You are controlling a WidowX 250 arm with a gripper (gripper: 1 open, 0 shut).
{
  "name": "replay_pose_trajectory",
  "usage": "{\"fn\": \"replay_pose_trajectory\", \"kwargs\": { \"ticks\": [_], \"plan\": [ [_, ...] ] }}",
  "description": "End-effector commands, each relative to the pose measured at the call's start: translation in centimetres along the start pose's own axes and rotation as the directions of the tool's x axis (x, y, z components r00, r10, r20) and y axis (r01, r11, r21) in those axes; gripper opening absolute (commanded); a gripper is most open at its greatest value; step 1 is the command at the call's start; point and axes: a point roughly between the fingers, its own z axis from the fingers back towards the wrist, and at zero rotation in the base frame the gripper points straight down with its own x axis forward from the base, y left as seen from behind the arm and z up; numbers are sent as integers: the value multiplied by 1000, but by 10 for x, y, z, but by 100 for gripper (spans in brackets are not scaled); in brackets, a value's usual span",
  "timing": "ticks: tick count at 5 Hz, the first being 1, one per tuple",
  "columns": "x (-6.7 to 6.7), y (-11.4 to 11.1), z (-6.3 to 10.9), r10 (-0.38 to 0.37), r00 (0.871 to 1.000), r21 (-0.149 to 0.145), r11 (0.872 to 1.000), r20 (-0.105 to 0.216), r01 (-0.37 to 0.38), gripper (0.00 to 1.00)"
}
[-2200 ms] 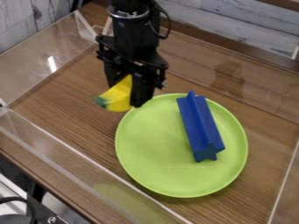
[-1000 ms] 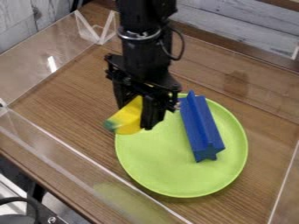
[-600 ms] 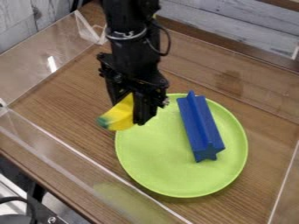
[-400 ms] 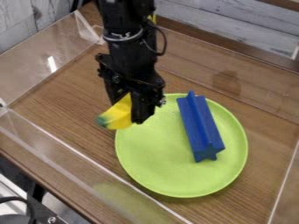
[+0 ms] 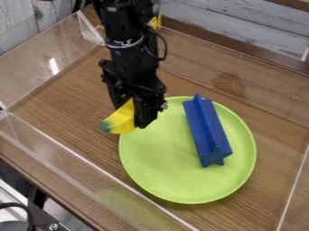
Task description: Put the banana in the green plate
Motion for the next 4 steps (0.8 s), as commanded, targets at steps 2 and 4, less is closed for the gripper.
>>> {"fn": "replay_pose_trajectory", "kwargs": {
  "ticks": [2, 4],
  "plan": [
    [10, 13, -11, -5, 1000, 10, 1000, 27, 5, 0],
    [18, 22, -22, -10, 999, 20, 1000, 31, 9, 0]
  ]
}}
